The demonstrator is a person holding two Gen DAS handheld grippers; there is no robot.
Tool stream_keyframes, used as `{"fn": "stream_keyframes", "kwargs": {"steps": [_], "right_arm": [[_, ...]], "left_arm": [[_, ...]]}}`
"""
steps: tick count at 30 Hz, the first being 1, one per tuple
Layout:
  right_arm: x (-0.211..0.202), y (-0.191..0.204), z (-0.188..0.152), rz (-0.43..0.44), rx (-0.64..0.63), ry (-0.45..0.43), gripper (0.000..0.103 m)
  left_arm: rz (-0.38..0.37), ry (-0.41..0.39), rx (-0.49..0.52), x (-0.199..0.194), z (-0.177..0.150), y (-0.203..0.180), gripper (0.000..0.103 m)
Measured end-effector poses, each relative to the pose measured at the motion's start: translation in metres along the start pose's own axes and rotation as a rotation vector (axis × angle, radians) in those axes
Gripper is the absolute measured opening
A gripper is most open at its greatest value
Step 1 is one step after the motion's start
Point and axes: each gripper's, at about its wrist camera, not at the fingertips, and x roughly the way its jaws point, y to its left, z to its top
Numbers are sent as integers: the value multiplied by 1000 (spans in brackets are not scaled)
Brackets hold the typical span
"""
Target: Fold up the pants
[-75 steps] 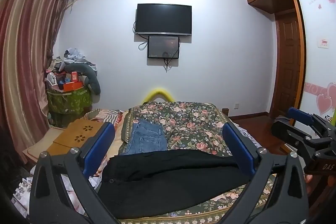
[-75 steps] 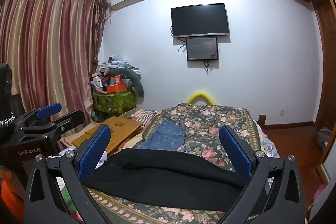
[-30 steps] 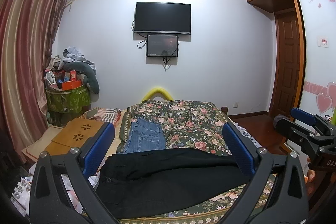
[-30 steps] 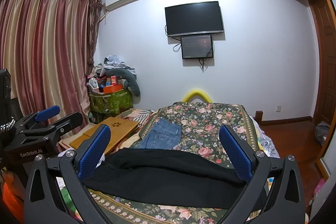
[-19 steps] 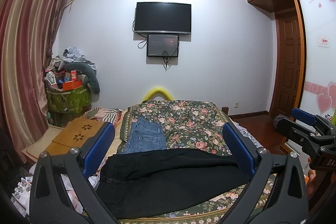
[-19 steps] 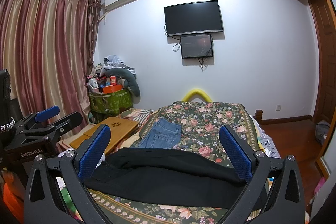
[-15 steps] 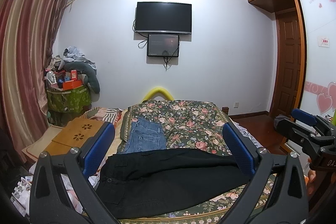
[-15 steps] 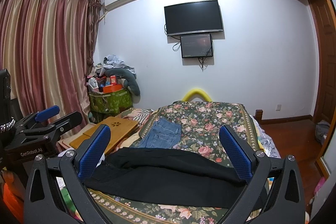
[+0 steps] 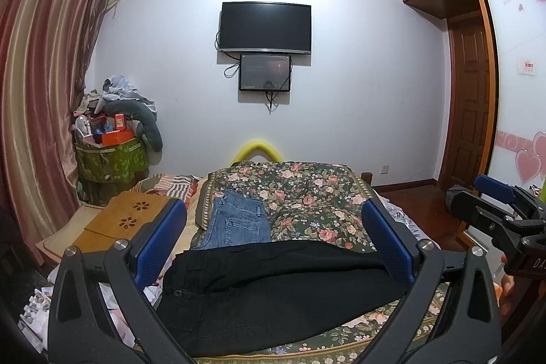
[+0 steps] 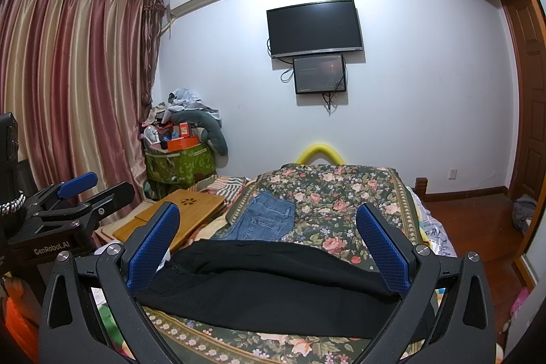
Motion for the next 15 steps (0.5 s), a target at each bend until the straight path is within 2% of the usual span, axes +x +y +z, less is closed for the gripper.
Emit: {"fn": "stream_keyframes", "kwargs": {"steps": [8,11,15], "right_arm": [[10,0,-1,-7,-8,13,103],[24,-4,1,-11,-12,27,103],[52,-16,2,-12,-20,55,103]], "left_arm": [[5,32,-8,19,0,4,103],[8,56,-17,39,2,12,103],[50,82,9,75,7,24,103]]}}
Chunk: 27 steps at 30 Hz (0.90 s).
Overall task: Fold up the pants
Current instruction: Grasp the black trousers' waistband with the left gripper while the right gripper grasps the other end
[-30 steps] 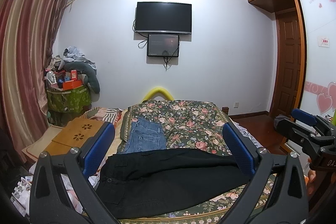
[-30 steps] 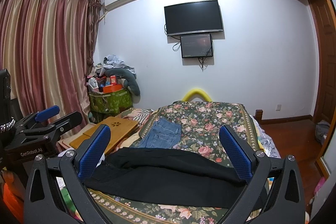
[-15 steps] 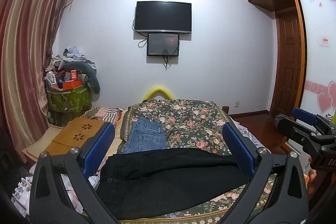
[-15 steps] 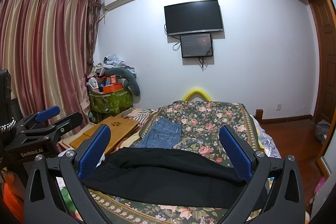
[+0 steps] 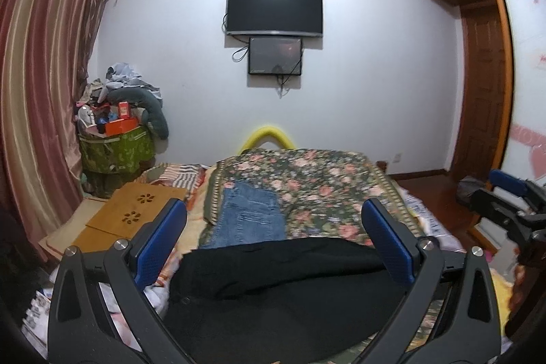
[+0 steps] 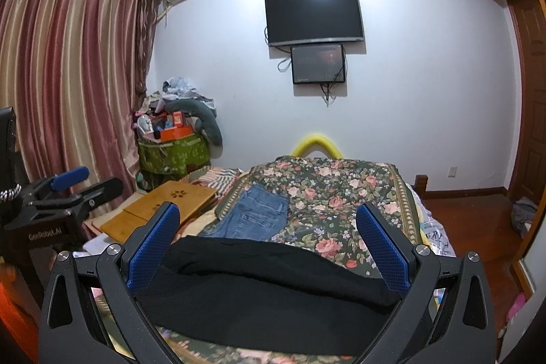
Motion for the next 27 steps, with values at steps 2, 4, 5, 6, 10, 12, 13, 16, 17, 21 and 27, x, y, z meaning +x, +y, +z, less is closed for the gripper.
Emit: {"fn": "stream_keyframes", "kwargs": {"steps": [2,4,5,6,10,12,13,16,17,21,27], "right_arm": [[17,-7,-1,-6,0,24,103],[37,-16,-2,-12,-5,49,103],[46,-19,-3,-17,-9,61,103],[59,-24,-5,-22,-15,83,103],[98,-44,-18,-25,-21,157,103],[120,-54,-25,-31,-24,204,103],[131,-60,-30,-35,-35,232,103],[164,-72,-44,-54,-76,319,103],[175,-76,-49,-54,-85,346,103],[212,-95,-73,-37,-78,463,103],[263,-117,-98,1,-40,617,101]], "left_arm": [[30,25,13,25,2,8,103],[45,62,22,52,4,18,103],[54,93,25,69,4,25,103],[58,116,21,83,3,31,103],[46,254,-49,155,-3,70,103],[47,322,-83,187,-14,89,103],[56,354,-94,204,-20,98,103],[101,439,-102,245,-38,120,103],[113,479,-110,264,-47,131,103],[135,599,-149,308,-80,155,95],[193,802,-170,367,-135,182,86]]}}
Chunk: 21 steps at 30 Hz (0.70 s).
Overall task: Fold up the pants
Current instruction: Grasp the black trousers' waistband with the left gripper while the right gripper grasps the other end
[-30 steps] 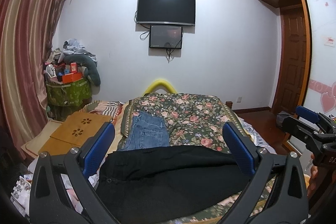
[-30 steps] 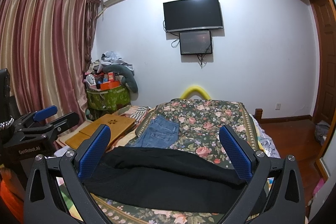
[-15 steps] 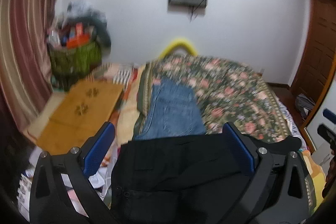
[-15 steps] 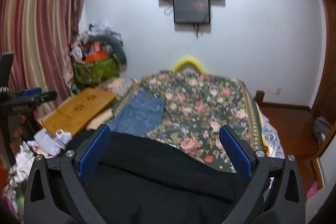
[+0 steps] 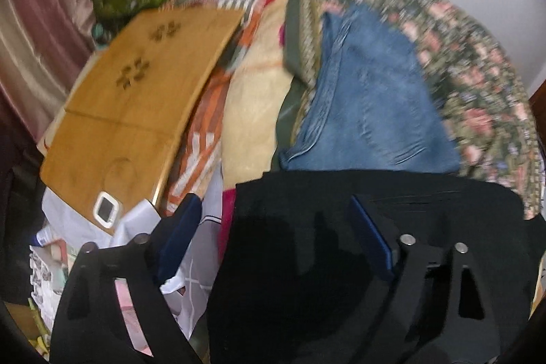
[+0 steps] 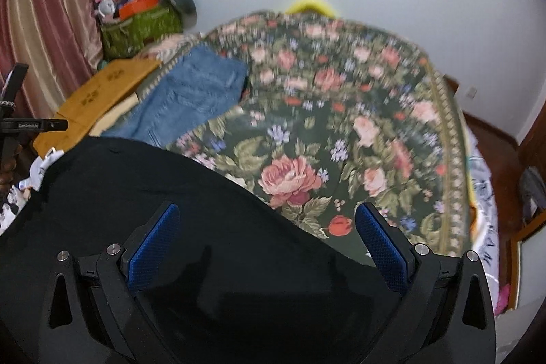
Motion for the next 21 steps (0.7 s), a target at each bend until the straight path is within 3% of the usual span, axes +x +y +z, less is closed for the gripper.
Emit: {"fn": "stream_keyframes", "kwargs": {"steps": [3,5,10,12,14,17,19,21], "right_arm": [[27,-6,7,8,-2,58,98],[44,-10,11,26,-2,91,89],[78,-14,13,103,-6,183,77],[79,-14,12,158,6,179,70],[77,-12,9,199,13,178,53],[85,-10,-2,258,70,242,45],[85,-5,-7,245,45,243,40],[82,0,-9,250,28,245,22]], "left_arm": [[-9,68,-3,29,2,3,82],[-12,107,2,46,4,2,77],[-65,198,-11,73,-2,2,62],[-53,178,2,73,-6,0,57],[-34,162,23,69,-10,-2,49],[-35,158,36,62,-11,0,37],[-48,158,32,57,-12,0,27],[-50,152,36,53,-14,-2,22]]}}
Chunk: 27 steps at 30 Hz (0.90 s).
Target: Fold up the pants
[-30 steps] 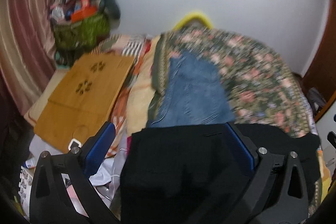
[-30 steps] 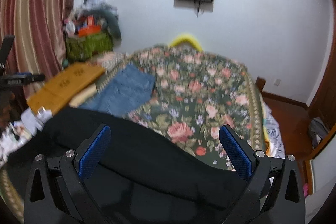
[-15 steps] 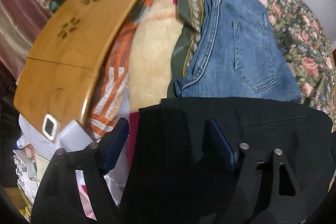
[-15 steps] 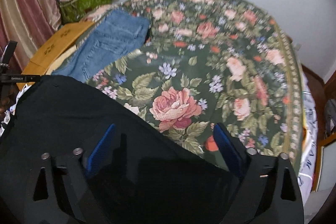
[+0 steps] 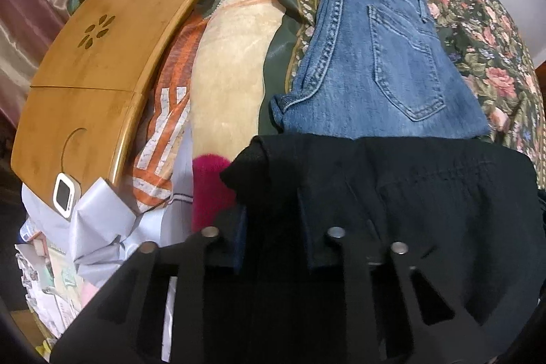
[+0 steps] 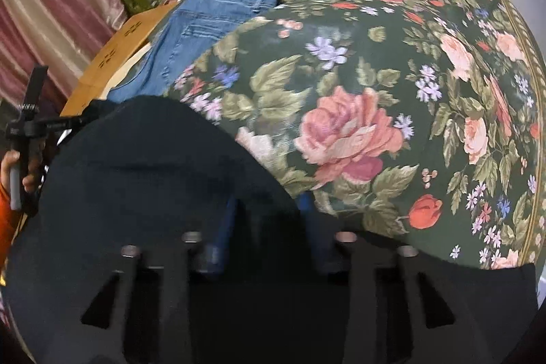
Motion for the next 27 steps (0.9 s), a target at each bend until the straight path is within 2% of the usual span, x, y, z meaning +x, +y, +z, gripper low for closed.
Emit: {"fn": "stream_keyframes", "kwargs": {"steps": [1,2,6,11,16,20,27], "right_arm": [[-1,4,-1,-2,-6,4,11],[-1,7,1,-17,-19,0,8],[-11,21,4,-111,-83,-68,6],[-48,20,17,-160,-79,-209,5],[-84,31,30,-210,-97,-327,5],[-107,46,24,-224,-129,-366,5],[-129,70,-14,-218,-155,-387,5]], "left_arm": [[6,-7,4,-4,-1,-1,17],[24,-18,10,-9,-1,-3,13],[58,-97,20,-38,3,-7,10],[39,-230,35,-92,19,-11,10],[31,-322,42,-131,22,-17,10],[44,-352,58,-146,10,-17,10],[37,-366,48,-162,-41,-2,10]]}}
